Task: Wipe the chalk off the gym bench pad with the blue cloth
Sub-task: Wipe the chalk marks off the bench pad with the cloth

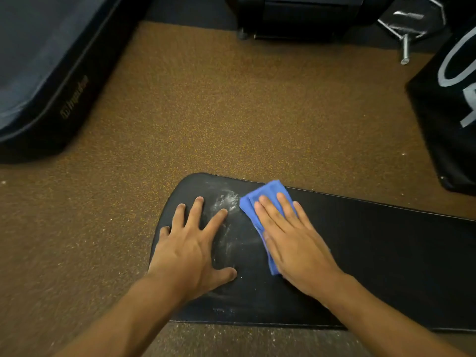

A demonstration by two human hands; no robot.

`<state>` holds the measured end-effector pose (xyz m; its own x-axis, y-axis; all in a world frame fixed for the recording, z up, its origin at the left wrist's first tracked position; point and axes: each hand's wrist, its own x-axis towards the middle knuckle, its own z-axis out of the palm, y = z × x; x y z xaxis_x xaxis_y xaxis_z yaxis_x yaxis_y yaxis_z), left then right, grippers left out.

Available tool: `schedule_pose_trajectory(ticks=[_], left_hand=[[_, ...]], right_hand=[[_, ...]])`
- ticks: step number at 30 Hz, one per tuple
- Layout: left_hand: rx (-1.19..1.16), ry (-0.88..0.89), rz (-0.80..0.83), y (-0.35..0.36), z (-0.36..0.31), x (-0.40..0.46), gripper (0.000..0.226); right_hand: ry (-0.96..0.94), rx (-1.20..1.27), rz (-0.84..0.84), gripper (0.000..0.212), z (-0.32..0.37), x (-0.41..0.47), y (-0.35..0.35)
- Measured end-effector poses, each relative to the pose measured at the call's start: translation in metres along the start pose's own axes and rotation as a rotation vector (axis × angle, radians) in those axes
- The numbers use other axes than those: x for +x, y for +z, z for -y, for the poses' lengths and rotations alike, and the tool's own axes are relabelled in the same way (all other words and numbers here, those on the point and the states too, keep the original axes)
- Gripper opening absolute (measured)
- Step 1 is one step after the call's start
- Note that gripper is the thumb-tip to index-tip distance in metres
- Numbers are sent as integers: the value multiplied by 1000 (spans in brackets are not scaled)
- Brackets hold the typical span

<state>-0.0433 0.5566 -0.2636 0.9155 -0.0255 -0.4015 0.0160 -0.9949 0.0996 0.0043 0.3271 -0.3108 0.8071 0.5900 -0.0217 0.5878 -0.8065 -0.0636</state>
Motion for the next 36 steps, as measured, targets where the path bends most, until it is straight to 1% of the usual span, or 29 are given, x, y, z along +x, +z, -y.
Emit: schedule_pose_trajectory(ticks=[1,3,5,7,8,10,11,13,15,17,19,21,22,24,26,27,29,30,32,34,35,36], left_hand=[[-8,0,2,-1,0,0,117],[-16,4,7,-2,-1,-1,116],[-15,6,12,-3,-1,0,115],[-8,3,9,-2,-1,1,116],[-7,1,4,-1,-1,1,116],[-12,-2,-6,0,0,1,116],[-18,0,-7,0,0,1,116],[-53,7,-13,-1,3,-2,118],[-111,10,-34,-3,6,-6,122],[-158,-1,-60,-2,14,-12,123],[-177,-15,-73,1,20,-16,124],[-172,-18,-84,6,23,-16,126],[-167,-18,-88,7,22,-16,127],[-156,-25,-83,8,21,-15,127],[-157,-29,-78,6,20,-15,126],[-160,-29,-79,4,20,-15,126],[-153,-27,-80,4,19,-16,124],[-150,-25,-82,4,19,-16,124],[-137,-23,-90,5,18,-15,124],[-126,-26,-95,7,18,-15,124],[-125,-27,-95,7,18,-14,125],[-123,-28,-97,8,18,-14,125]], right_hand=[[-22,-10,-11,55,-10,-9,0],[38,-18,-24,56,-28,-8,1],[215,15,-36,59,-31,19,3],[356,82,-46,62,-9,47,4],[353,102,-44,61,6,52,6],[188,74,-18,60,29,36,6],[96,54,12,60,32,21,4],[-1,47,48,58,21,-7,0],[16,36,31,56,0,-16,0],[104,31,20,58,-11,1,2],[227,83,12,61,-3,35,4],[276,121,1,62,17,60,4],[240,123,5,61,25,62,4],[99,66,37,59,31,43,4],[-18,17,45,58,22,11,1],[-43,17,48,56,13,-1,-2],[-25,26,44,55,-4,-6,-4],[20,34,50,57,-7,2,-4],[156,75,40,63,2,38,-2],[230,112,21,61,25,75,0],[204,113,11,59,36,82,2],[135,89,-2,58,44,80,5]])
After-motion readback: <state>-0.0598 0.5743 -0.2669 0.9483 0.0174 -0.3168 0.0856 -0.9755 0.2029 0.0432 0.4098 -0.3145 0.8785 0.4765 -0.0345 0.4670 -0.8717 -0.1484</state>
